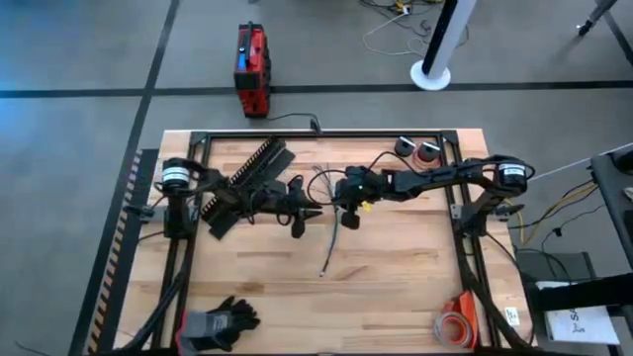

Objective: Ziptie cables
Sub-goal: Wrap the cable wires together using a black zip tie

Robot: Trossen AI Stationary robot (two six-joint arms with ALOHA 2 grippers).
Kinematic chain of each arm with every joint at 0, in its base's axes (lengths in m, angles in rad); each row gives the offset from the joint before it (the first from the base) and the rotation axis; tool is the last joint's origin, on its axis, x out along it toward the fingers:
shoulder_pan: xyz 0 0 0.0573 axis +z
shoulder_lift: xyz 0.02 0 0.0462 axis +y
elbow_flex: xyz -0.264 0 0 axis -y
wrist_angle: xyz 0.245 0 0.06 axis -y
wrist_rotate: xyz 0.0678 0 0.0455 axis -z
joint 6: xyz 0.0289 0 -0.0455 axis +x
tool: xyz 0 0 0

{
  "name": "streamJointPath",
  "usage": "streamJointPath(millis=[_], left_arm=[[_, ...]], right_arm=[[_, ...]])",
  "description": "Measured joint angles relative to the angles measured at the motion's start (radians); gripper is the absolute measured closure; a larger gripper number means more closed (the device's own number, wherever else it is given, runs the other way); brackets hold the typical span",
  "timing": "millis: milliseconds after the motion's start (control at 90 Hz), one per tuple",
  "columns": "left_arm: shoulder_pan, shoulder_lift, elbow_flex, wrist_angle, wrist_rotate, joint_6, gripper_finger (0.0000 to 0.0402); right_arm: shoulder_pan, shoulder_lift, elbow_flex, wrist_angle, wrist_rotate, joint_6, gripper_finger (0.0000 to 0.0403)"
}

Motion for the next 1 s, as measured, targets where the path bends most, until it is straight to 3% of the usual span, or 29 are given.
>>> streamJointPath(millis=[200,389,1000], left_arm=[[0.000,0.018,-0.001,-0.003,-0.001,0.000,0.0311],[0.000,0.018,-0.001,0.000,-0.002,0.001,0.0313],[0.000,0.018,-0.002,-0.004,-0.007,0.006,0.0318]], right_arm=[[0.000,0.018,-0.001,-0.024,-0.058,-0.091,0.0291],[-0.016,0.042,-0.002,-0.020,-0.058,-0.153,0.0271],[-0.042,0.112,-0.003,-0.040,-0.059,-0.218,0.0328]])
